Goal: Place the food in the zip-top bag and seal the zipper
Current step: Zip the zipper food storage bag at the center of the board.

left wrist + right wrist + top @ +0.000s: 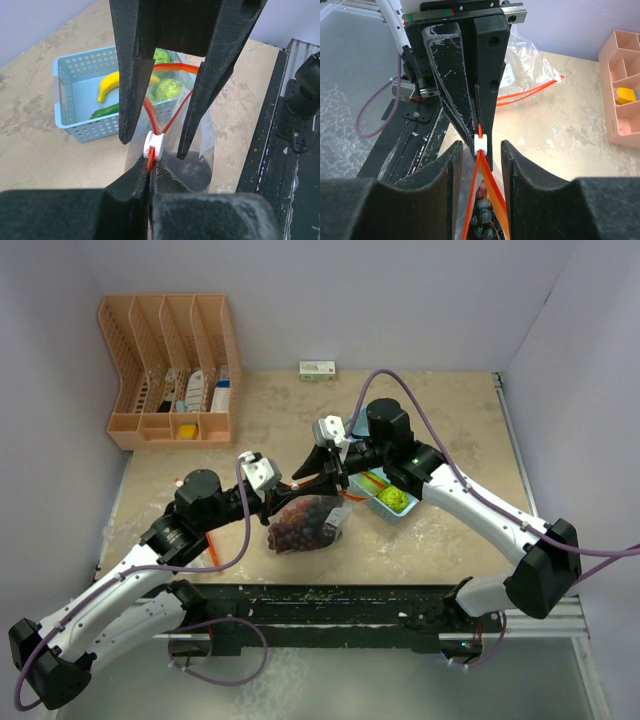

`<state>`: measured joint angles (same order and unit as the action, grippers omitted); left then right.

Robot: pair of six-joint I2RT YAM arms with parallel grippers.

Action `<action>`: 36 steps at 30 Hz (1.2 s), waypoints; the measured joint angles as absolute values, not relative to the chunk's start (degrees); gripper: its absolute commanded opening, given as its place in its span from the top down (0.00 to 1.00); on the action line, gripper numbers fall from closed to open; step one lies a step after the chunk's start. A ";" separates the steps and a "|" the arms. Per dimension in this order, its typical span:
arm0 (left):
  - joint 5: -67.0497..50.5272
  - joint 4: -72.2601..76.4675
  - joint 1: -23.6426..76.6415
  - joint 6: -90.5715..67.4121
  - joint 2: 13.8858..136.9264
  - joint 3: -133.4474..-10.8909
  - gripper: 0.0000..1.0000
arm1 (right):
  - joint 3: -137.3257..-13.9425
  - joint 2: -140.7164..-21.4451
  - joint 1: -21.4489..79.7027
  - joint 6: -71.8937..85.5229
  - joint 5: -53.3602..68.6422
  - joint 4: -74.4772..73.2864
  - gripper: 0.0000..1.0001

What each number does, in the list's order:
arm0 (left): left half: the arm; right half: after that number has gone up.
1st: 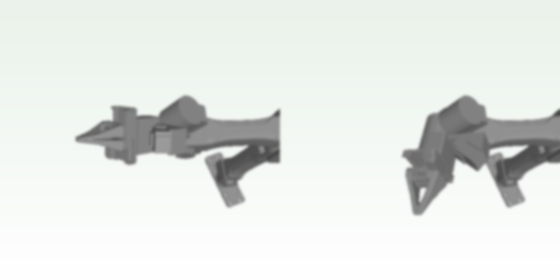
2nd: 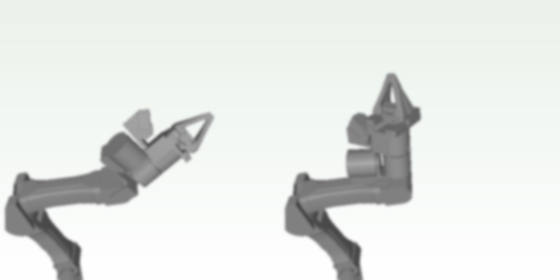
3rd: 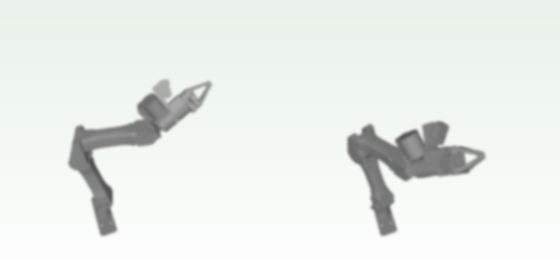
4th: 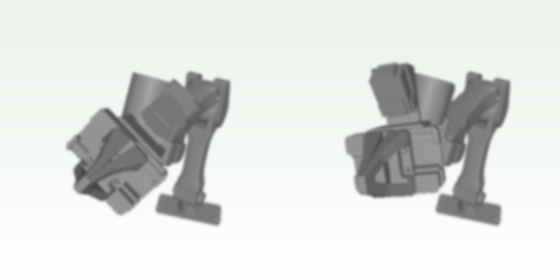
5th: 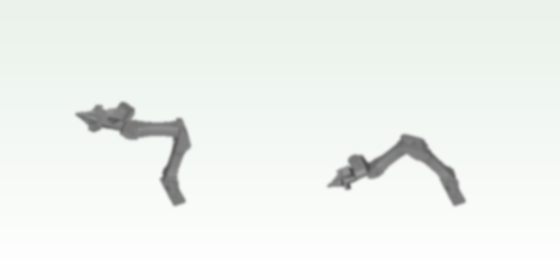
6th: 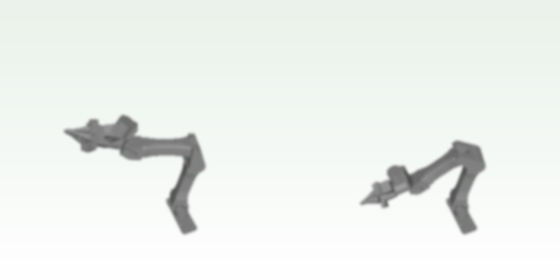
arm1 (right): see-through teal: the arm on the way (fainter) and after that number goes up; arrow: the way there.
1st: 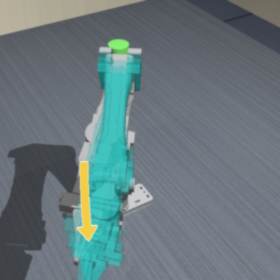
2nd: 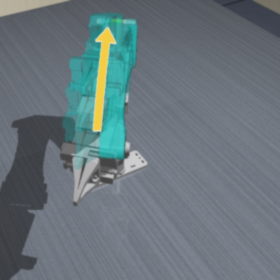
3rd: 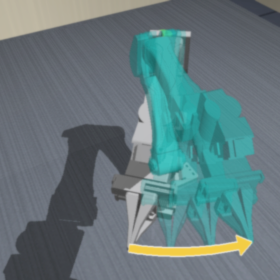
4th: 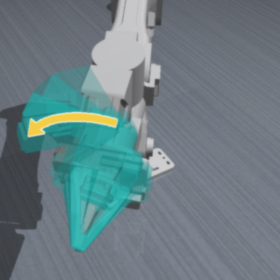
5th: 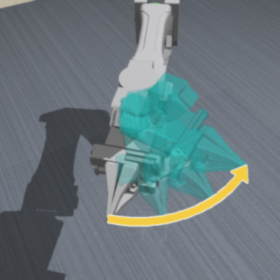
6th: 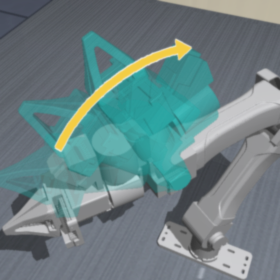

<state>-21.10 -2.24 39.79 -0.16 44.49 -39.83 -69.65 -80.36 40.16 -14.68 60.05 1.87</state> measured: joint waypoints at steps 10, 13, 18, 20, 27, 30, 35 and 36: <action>-21.28 -2.26 39.79 -0.16 44.49 -39.83 1.00 | -70.06 -81.43 40.16 -13.76 59.99 2.31 0.80; -21.19 -2.26 39.77 -0.16 44.49 -39.83 1.00 | -70.17 -81.62 40.16 -12.97 60.23 2.39 0.88; -21.17 -2.31 39.77 -0.16 44.49 -39.83 1.00 | -70.17 -81.69 40.16 -11.81 60.51 2.46 0.95; -20.84 -2.33 39.77 -0.16 44.49 -39.83 1.00 | -70.17 -81.69 40.16 -11.64 59.94 2.48 0.96; -18.00 -4.43 39.86 0.64 42.76 -39.88 1.00 | -68.95 -80.82 40.07 -11.70 57.74 2.57 0.97; -16.14 -6.15 39.88 1.04 40.84 -40.07 1.00 | -68.36 -80.71 39.24 -11.84 57.60 2.55 0.97; -11.97 -8.29 39.90 1.37 37.21 -40.32 1.00 | -67.64 -80.71 36.77 -12.58 57.58 1.72 0.97; -10.61 -8.73 39.90 1.39 36.42 -40.49 1.00 | -67.46 -80.71 36.32 -12.78 57.60 1.50 0.97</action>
<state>-10.61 -8.73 39.90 1.39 36.42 -40.49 -67.46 -80.71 36.32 -12.78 57.60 1.50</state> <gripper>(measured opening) 0.006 0.121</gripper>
